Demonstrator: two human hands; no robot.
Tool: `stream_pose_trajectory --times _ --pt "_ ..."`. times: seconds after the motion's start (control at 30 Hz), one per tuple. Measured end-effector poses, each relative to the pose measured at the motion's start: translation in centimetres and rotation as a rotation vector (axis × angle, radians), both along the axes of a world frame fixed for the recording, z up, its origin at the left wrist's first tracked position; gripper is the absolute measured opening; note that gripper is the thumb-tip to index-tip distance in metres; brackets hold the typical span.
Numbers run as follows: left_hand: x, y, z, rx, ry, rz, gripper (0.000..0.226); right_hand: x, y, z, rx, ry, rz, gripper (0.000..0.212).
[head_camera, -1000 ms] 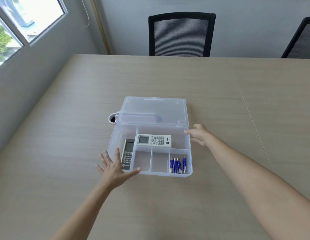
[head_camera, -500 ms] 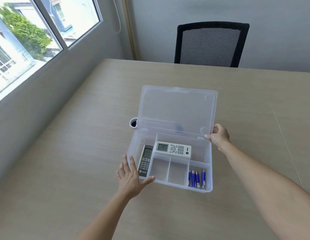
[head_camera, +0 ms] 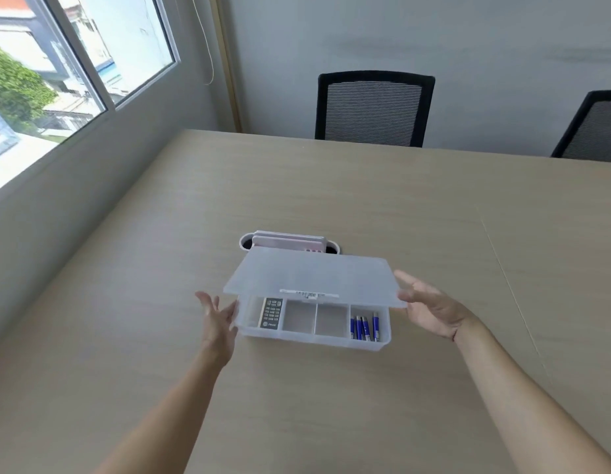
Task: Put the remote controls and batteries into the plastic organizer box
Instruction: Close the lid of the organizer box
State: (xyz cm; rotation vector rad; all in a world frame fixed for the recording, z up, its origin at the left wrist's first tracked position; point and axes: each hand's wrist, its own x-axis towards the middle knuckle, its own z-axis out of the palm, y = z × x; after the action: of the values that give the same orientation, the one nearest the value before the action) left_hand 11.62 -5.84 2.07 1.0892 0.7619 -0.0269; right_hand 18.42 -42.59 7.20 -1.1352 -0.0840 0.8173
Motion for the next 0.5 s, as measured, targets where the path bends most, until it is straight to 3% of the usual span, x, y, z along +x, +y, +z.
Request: stream_pose_trajectory --times 0.13,0.23,0.3,0.5 --pt "-0.7 -0.2 0.2 0.169 0.097 -0.139 0.092 -2.7 3.2 -3.3 -0.500 -0.072 -0.116 0.095" --pt "-0.9 -1.0 -0.1 0.575 0.166 -0.332 0.085 -4.0 5.9 -5.3 -0.856 -0.122 -0.158 0.125" --pt "-0.7 -1.5 -0.6 0.773 0.201 -0.447 0.089 -4.4 7.2 -6.0 -1.088 -0.097 -0.172 0.132" --pt "-0.3 -1.0 -2.8 0.928 0.203 -0.510 0.095 -4.7 8.5 -7.2 -1.259 -0.065 -0.249 0.138"
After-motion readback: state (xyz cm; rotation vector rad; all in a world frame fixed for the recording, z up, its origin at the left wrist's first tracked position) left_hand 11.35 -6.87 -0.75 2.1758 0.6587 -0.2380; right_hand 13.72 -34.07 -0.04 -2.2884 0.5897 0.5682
